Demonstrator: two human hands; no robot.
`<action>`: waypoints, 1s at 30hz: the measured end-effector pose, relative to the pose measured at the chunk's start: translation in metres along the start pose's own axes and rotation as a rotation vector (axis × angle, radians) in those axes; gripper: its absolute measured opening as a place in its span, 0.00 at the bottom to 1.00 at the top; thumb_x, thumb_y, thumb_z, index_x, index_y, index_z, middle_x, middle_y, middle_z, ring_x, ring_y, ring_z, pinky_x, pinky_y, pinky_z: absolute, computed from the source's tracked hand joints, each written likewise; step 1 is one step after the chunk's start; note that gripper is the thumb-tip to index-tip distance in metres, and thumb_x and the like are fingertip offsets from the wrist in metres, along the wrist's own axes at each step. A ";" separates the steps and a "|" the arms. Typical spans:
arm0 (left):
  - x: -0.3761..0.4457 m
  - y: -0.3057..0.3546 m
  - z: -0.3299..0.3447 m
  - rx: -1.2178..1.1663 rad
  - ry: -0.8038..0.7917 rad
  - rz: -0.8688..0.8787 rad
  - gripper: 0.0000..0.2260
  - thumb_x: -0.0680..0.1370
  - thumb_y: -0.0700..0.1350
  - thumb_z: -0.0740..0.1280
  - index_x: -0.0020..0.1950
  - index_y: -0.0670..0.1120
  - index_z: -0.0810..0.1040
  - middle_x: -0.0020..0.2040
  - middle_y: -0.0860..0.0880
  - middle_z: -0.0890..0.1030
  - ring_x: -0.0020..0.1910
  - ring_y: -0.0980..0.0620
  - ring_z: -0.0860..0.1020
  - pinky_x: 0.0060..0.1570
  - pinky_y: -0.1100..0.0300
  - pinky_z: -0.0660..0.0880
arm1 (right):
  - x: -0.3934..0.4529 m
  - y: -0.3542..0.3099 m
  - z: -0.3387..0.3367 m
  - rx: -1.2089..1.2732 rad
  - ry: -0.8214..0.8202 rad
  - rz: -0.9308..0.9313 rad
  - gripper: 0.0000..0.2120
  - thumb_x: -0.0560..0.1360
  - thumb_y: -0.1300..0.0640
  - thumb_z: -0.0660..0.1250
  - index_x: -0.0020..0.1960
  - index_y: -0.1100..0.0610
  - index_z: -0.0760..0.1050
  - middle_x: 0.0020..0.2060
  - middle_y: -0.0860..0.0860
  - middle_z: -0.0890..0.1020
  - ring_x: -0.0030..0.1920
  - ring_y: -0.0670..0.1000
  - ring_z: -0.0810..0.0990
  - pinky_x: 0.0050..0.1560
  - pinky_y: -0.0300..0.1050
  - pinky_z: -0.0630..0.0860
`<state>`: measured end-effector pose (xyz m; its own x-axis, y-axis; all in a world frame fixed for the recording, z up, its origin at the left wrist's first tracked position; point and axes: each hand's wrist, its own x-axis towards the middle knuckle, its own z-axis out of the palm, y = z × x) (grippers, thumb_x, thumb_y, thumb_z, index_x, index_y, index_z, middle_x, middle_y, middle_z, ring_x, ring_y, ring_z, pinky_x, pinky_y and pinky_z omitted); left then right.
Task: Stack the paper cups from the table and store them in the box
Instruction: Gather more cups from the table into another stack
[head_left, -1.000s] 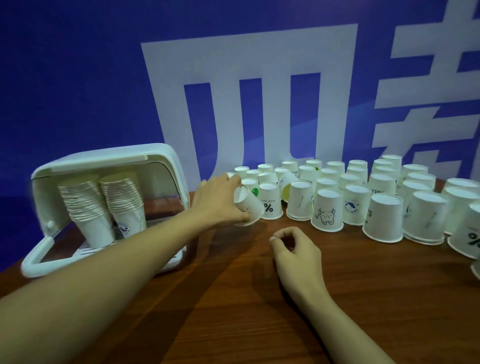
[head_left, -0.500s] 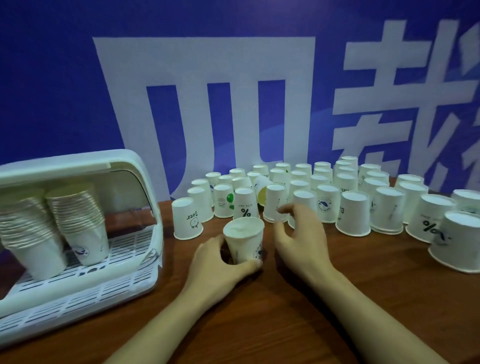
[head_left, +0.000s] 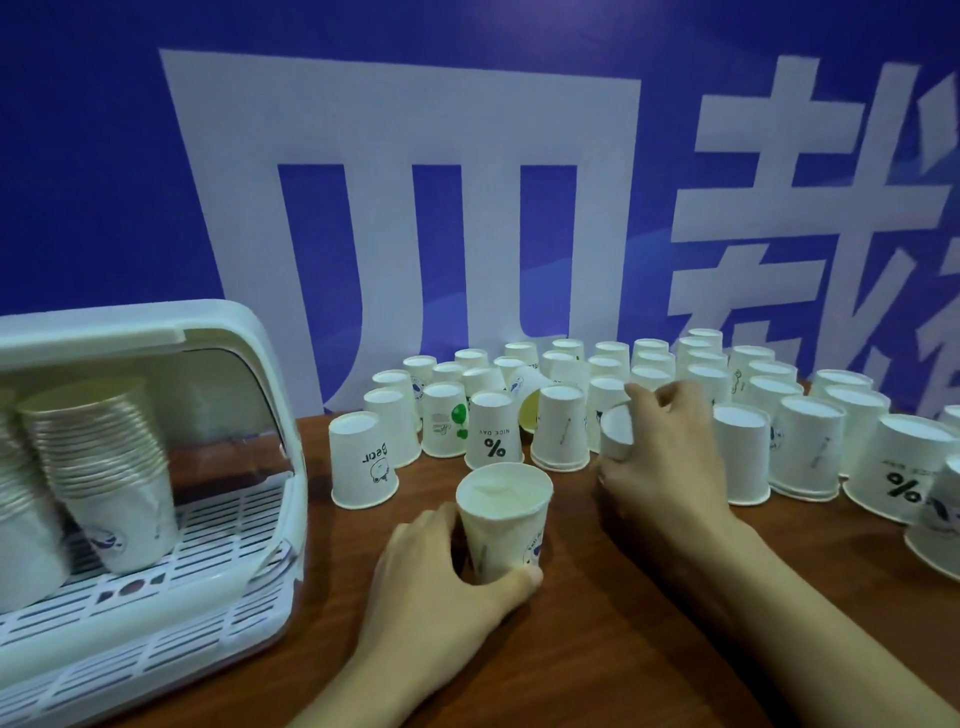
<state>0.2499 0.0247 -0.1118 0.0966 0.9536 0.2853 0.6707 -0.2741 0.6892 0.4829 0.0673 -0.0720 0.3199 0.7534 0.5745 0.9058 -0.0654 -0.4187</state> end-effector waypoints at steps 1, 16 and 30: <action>0.000 0.001 0.000 -0.006 0.012 0.002 0.30 0.59 0.75 0.69 0.56 0.61 0.77 0.51 0.62 0.79 0.55 0.62 0.74 0.58 0.54 0.76 | -0.002 -0.002 -0.004 0.156 0.023 0.038 0.34 0.67 0.51 0.78 0.70 0.52 0.71 0.57 0.51 0.67 0.60 0.55 0.72 0.59 0.51 0.76; 0.002 -0.004 0.002 0.216 0.081 -0.040 0.27 0.68 0.73 0.69 0.59 0.59 0.76 0.55 0.59 0.81 0.60 0.52 0.75 0.60 0.50 0.69 | -0.057 -0.079 -0.010 1.206 -0.346 0.024 0.20 0.79 0.36 0.65 0.50 0.52 0.83 0.43 0.52 0.86 0.43 0.53 0.86 0.40 0.46 0.81; 0.002 -0.001 0.000 0.196 0.003 -0.041 0.29 0.64 0.76 0.63 0.52 0.57 0.78 0.50 0.58 0.81 0.57 0.51 0.77 0.60 0.48 0.74 | -0.059 -0.066 0.006 0.789 -0.201 -0.158 0.33 0.61 0.29 0.67 0.63 0.41 0.74 0.53 0.41 0.79 0.60 0.45 0.75 0.58 0.39 0.71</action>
<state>0.2493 0.0266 -0.1114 0.0639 0.9629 0.2620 0.8046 -0.2051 0.5574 0.4024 0.0315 -0.0825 0.0815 0.8227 0.5625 0.4509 0.4729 -0.7570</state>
